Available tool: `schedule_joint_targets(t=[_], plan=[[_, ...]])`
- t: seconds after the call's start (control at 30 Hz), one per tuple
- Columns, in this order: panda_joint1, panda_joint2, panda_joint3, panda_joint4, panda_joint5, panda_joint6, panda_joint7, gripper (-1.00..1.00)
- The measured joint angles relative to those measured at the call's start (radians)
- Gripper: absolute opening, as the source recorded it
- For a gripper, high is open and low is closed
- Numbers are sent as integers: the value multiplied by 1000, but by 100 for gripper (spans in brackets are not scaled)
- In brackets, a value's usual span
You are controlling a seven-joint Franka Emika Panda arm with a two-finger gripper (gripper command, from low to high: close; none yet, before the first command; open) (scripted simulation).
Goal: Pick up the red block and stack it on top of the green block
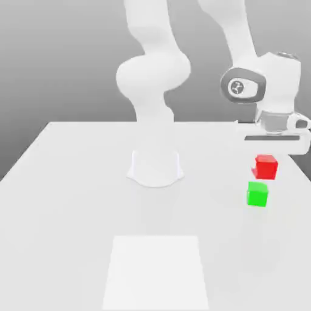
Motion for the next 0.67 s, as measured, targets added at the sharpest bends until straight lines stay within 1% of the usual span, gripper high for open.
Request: schedule_joint_targets(t=[0.4,0.67], plan=[[-31,98,14,2,-57,84,39,-100],[-31,160,16,1,-53,142,39,-100]])
